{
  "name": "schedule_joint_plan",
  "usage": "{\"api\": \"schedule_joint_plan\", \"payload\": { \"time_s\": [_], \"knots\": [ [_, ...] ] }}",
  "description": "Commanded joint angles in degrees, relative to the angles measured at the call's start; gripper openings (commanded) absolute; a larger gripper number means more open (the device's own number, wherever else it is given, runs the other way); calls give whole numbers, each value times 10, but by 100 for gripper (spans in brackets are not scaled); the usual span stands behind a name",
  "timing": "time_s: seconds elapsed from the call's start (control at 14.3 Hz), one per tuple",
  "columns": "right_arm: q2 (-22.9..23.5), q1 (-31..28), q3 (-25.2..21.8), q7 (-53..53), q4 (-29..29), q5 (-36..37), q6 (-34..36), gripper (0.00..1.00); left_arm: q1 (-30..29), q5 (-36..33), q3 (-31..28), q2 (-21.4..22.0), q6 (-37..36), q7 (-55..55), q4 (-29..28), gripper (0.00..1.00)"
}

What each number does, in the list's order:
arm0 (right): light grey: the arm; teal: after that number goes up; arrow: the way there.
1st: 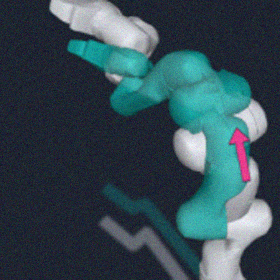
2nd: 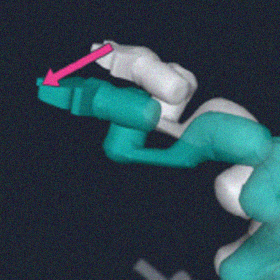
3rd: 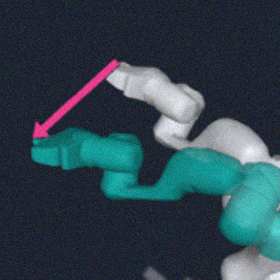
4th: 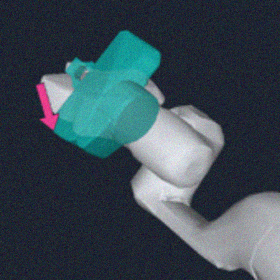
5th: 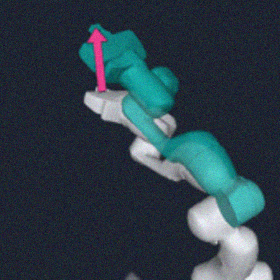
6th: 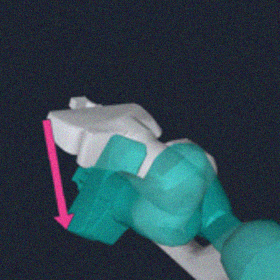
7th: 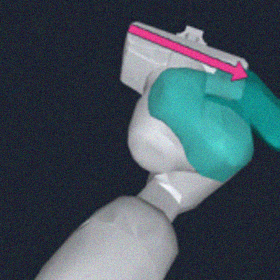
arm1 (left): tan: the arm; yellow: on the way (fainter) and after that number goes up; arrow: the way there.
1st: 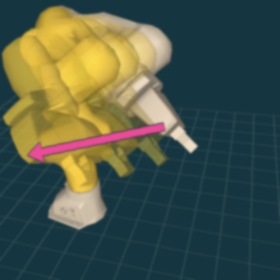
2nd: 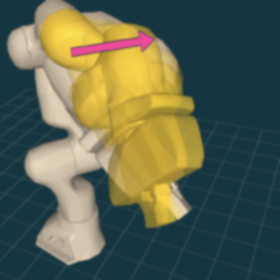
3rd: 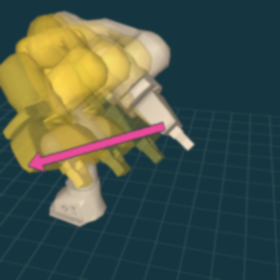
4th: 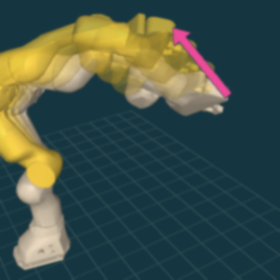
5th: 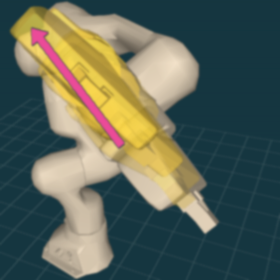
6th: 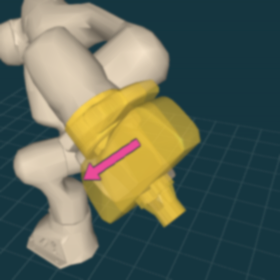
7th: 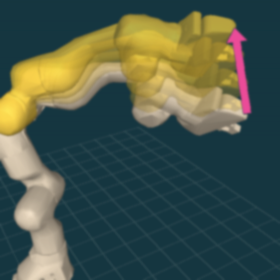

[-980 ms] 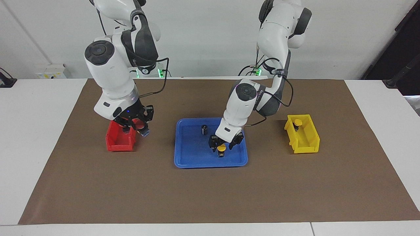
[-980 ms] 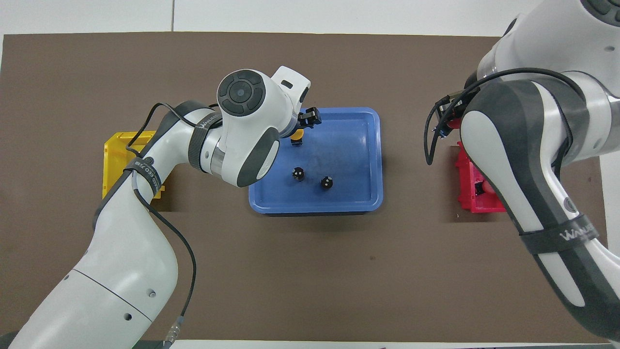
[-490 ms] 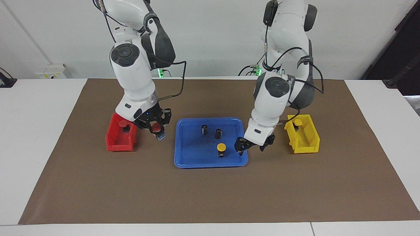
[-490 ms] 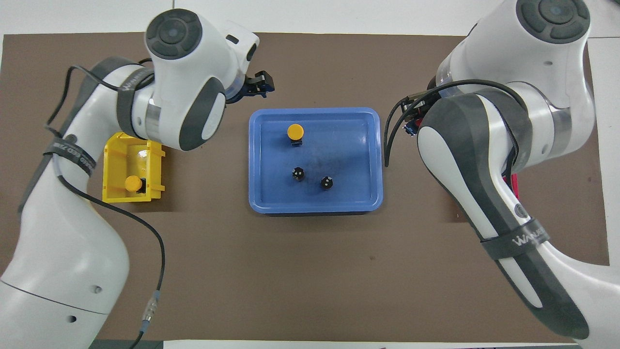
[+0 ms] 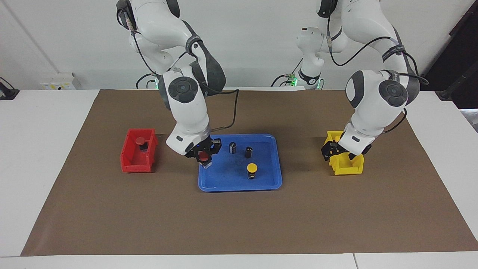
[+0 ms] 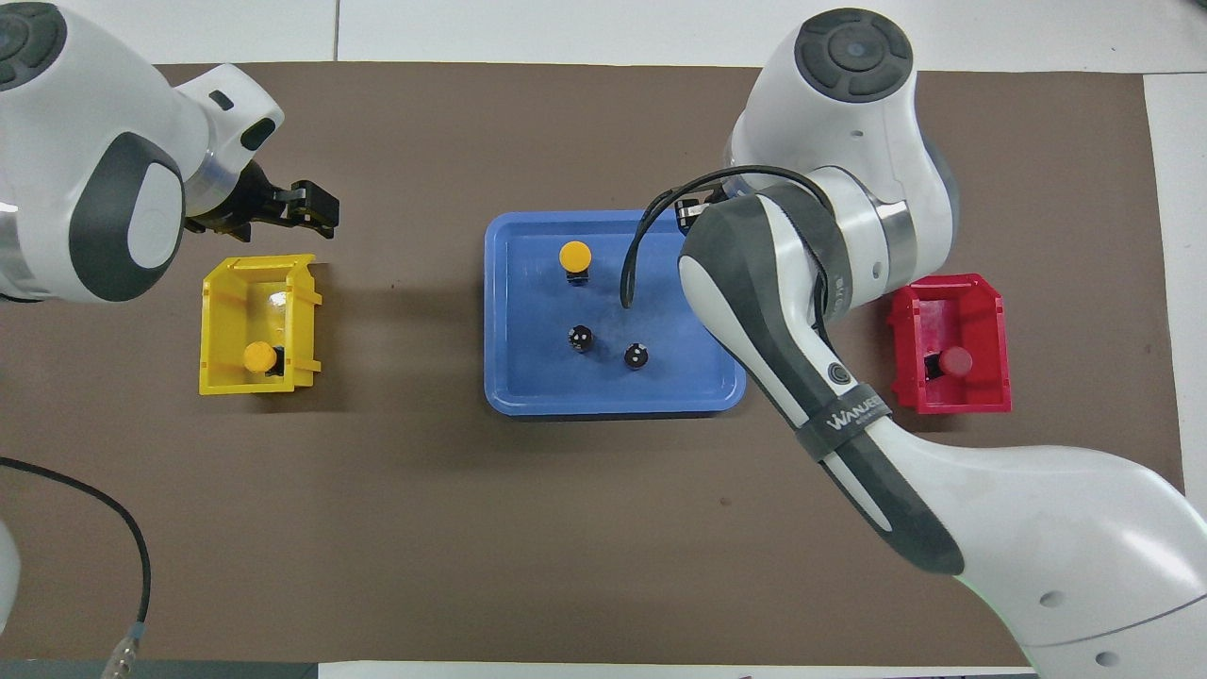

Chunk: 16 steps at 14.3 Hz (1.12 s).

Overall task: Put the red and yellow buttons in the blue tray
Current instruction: 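Return the left gripper to the yellow crate while the right gripper reaches the tray, then place the red button in the blue tray with the right gripper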

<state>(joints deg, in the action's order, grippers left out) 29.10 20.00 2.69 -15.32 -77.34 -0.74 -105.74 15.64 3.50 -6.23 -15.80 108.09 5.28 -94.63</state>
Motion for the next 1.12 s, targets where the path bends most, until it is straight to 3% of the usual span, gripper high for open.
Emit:
{"api": "schedule_joint_plan", "payload": {
  "time_s": [0.0,0.21,0.63,1.05],
  "knots": [
    [25,5,2,-13,33,7,-7,0,-15,-16,3,77,40,-25,-120,100],
    [46,4,2,-14,31,12,-55,0,-35,-25,3,130,111,-54,-219,100],
    [40,8,2,-15,-20,13,-97,0,-62,-38,3,175,171,-92,-315,97],
    [26,9,3,-15,-60,13,-115,0,-63,-38,3,183,179,-92,-332,69]
  ]
}}
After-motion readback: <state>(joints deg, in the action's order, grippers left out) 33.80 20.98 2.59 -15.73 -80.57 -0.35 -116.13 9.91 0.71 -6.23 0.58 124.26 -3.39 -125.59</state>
